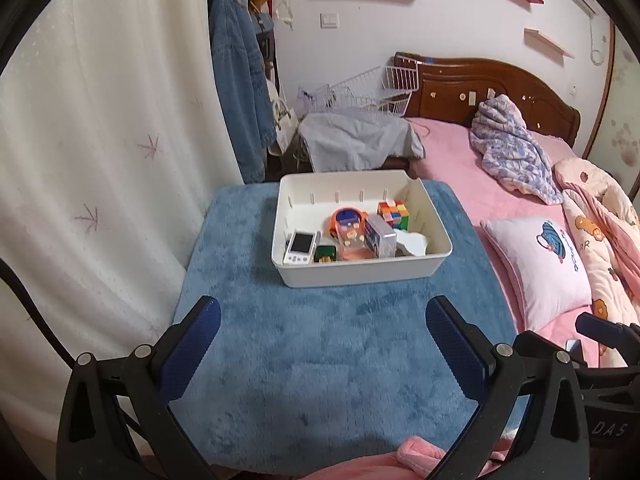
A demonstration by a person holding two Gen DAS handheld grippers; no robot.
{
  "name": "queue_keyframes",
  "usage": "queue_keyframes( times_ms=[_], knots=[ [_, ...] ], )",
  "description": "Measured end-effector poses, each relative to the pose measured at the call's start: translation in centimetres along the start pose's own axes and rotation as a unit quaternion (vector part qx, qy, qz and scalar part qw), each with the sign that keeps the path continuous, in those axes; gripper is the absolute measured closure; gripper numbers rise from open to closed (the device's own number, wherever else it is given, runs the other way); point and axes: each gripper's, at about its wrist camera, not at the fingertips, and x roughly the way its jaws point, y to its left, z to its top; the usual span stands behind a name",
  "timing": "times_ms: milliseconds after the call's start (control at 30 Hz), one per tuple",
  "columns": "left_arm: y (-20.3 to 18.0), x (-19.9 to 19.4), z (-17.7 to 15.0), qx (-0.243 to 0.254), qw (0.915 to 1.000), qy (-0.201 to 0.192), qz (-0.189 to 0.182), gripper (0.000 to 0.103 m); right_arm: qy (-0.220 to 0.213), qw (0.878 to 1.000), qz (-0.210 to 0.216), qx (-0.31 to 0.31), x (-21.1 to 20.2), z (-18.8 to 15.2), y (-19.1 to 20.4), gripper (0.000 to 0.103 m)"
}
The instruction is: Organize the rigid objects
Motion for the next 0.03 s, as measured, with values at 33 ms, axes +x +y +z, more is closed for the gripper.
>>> queue_keyframes(
  times_ms=[33],
  knots=[
    [0.04, 0.13, 0.01, 0.0, 1.0, 0.004, -0.001, 0.001, 0.0, 1.0, 0.0, 0.0, 0.0, 0.0, 0.0, 0.0]
  ],
)
